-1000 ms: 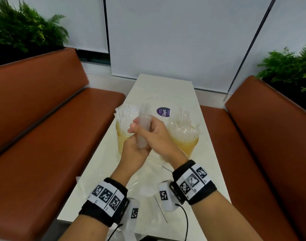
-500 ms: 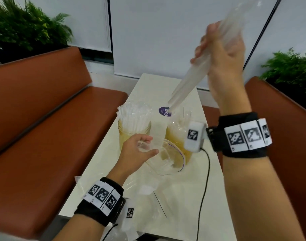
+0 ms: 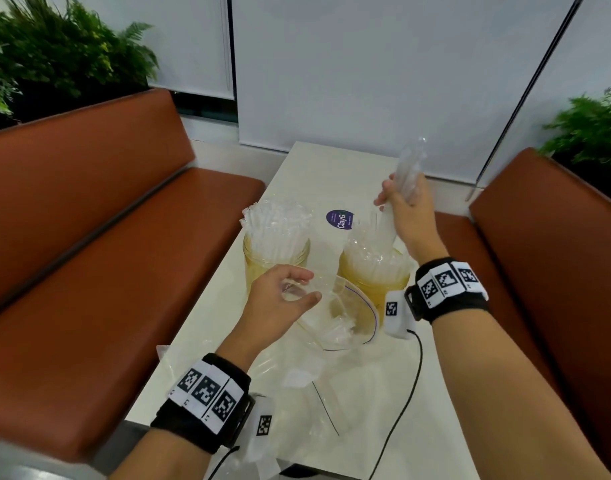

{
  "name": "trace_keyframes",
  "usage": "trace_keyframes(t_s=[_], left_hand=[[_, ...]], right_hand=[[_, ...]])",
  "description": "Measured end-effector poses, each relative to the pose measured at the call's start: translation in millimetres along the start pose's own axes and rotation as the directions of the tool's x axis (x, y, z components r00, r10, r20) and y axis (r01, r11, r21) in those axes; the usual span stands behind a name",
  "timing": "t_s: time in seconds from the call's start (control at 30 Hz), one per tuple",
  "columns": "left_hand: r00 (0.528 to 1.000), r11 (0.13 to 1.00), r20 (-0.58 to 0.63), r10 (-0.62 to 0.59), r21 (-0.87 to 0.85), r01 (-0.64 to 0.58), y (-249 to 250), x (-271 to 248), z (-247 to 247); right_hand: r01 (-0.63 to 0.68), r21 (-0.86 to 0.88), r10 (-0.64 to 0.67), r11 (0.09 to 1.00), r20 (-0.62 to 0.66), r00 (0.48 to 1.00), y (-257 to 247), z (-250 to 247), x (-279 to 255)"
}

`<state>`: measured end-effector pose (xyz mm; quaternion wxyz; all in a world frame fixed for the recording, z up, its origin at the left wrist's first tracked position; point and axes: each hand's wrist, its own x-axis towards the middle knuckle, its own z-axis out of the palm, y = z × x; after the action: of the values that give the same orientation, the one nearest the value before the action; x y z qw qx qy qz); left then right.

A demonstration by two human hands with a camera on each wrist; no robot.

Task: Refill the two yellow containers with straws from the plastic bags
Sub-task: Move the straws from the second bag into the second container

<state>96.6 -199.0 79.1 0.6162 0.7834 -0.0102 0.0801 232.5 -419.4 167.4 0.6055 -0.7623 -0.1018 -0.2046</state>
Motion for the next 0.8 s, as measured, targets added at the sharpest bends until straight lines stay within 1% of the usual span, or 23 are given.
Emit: trace_keyframes(t_s=[0.13, 0.23, 0.3, 0.33, 0.4, 0.5, 0.57, 0.63, 0.7, 0.8], left_hand=[[1.0, 1.0, -0.005, 0.004, -0.019, -0.004, 0.4, 1.1, 1.5], [1.0, 0.999, -0.005, 0.0, -0.033, 0.0, 0.7, 2.1, 3.4], [1.0, 0.999, -0.007, -0.003, -0.034, 0.003, 1.2, 2.9, 4.5], [1.0, 1.0, -0.007, -0.002, -0.029, 0.001, 1.2, 3.4, 4.9], [1.0, 1.0, -0.005, 0.002, -0.024, -0.002, 1.0, 4.4, 5.6], [1.0, 1.0, -0.002, -0.003, -0.016, 0.003, 2.3, 5.7, 5.5], [1.0, 1.0, -0.002, -0.004, -0.01, 0.004, 3.0, 6.3, 5.2], [1.0, 1.0, -0.007, -0.003, -0.015, 0.003, 3.2, 7.2, 5.0], [1.0, 1.0, -0.012, -0.002, -0.017, 0.002, 2.9, 7.8, 5.2], [1.0, 1.0, -0.007, -0.008, -0.017, 0.008, 1.8, 7.2, 4.9]], right_hand=[[-0.094, -0.059, 0.095, 0.994, 0.011, 0.995, 28.6, -0.5, -7.9], [-0.203, -0.034, 0.203, 0.979, -0.017, 0.979, 32.1, -2.4, -9.4], [-0.218, -0.014, 0.217, 0.976, -0.053, 0.975, 26.8, -3.8, -8.0], [-0.186, 0.018, 0.187, 0.982, -0.065, 0.98, 21.5, -4.3, -6.1], [-0.069, 0.086, 0.077, 0.994, -0.094, 0.993, 9.1, -4.5, 0.9], [0.088, 0.079, -0.082, 0.993, -0.083, 0.993, -10.0, -5.1, 20.2], [0.179, -0.011, -0.179, 0.984, -0.037, 0.983, -14.1, -5.1, 31.1], [0.21, -0.155, -0.212, 0.965, 0.006, 0.977, -5.8, -3.0, 30.6], [0.173, -0.305, -0.175, 0.936, 0.021, 0.984, 14.6, -0.4, 18.2], [0.101, -0.488, -0.085, 0.867, 0.055, 0.995, 48.0, 0.7, -10.5]])
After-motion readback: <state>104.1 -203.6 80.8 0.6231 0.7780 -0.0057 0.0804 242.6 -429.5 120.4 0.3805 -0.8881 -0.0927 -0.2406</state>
